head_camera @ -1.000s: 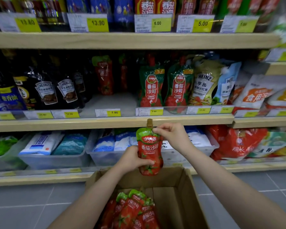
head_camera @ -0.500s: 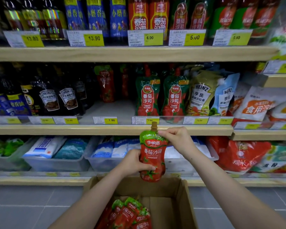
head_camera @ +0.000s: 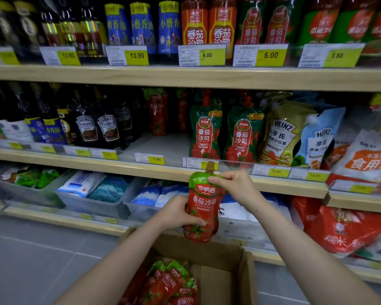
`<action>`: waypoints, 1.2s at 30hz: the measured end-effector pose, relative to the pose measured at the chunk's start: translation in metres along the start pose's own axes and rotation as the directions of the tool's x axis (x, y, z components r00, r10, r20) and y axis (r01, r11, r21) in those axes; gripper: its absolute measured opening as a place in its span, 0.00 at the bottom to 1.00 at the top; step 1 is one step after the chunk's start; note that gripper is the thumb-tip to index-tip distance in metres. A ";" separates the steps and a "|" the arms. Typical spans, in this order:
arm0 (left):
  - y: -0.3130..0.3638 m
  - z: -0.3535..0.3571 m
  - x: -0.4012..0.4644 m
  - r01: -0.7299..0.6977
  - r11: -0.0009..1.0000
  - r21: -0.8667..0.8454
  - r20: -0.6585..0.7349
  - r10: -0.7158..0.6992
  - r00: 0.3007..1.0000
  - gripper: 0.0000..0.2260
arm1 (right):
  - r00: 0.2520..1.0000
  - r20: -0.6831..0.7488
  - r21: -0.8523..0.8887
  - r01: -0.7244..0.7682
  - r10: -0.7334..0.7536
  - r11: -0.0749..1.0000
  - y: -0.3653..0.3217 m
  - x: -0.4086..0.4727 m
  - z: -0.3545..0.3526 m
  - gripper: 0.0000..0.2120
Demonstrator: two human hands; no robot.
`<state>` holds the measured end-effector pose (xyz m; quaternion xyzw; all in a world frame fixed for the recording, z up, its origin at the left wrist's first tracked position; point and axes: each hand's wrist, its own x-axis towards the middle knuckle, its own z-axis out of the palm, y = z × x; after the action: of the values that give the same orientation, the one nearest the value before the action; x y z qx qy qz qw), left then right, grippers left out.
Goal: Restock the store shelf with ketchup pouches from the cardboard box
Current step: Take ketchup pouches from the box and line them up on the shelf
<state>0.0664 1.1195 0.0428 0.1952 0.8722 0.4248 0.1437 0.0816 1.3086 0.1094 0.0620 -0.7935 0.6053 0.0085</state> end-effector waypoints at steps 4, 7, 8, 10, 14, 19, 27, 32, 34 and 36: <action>-0.010 -0.015 -0.003 0.009 1.000 -0.023 -0.037 -0.010 0.999 0.18 | 0.998 0.056 0.023 0.012 -0.014 1.000 0.003 0.003 0.011 0.05; -0.017 -0.033 -0.003 -0.011 1.000 -0.010 -0.024 0.011 1.000 0.18 | 1.000 -0.006 0.023 0.005 -0.004 1.000 0.005 0.007 0.024 0.10; -0.020 -0.040 -0.003 -0.021 1.000 -0.012 -0.016 0.020 1.000 0.18 | 1.000 -0.023 0.035 0.000 0.001 0.999 0.003 0.009 0.031 0.12; -0.028 -0.054 -0.005 -0.045 0.999 -0.029 -0.004 0.045 0.999 0.19 | 0.999 -0.046 0.074 -0.010 0.013 0.997 -0.004 0.014 0.045 0.13; -0.049 -0.091 -0.007 -0.116 0.990 -0.084 0.024 0.119 0.993 0.19 | 0.993 -0.109 0.129 -0.035 0.049 0.991 -0.021 0.023 0.081 0.08; -0.070 -0.132 -0.002 -0.162 0.977 -0.142 0.072 0.174 0.982 0.18 | 0.964 -0.256 0.113 -0.045 0.073 0.993 -0.045 0.035 0.119 0.08; -0.089 -0.174 0.013 -0.220 0.952 -0.214 0.227 0.267 0.936 0.16 | 0.918 -0.384 0.027 -0.099 0.102 0.995 -0.072 0.041 0.156 0.13; -0.092 -0.177 0.012 -0.218 0.943 -0.252 0.245 0.280 0.928 0.17 | 0.917 -0.392 0.023 -0.071 0.074 0.997 -0.064 0.025 0.170 0.03; -0.088 -0.176 0.011 -0.226 0.930 -0.289 0.233 0.297 0.926 0.16 | 0.937 -0.339 -0.095 -0.128 0.089 0.987 -0.044 0.014 0.173 0.03; -0.080 -0.172 0.012 -0.240 0.922 -0.304 0.207 0.310 0.928 0.16 | 0.951 -0.275 -0.163 -0.189 0.139 0.968 -0.028 0.002 0.172 0.03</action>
<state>-0.0335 0.9621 0.0810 0.3474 0.7435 0.5287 0.2169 0.0932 1.1352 0.0907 -0.0860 -0.8412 0.5295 0.0683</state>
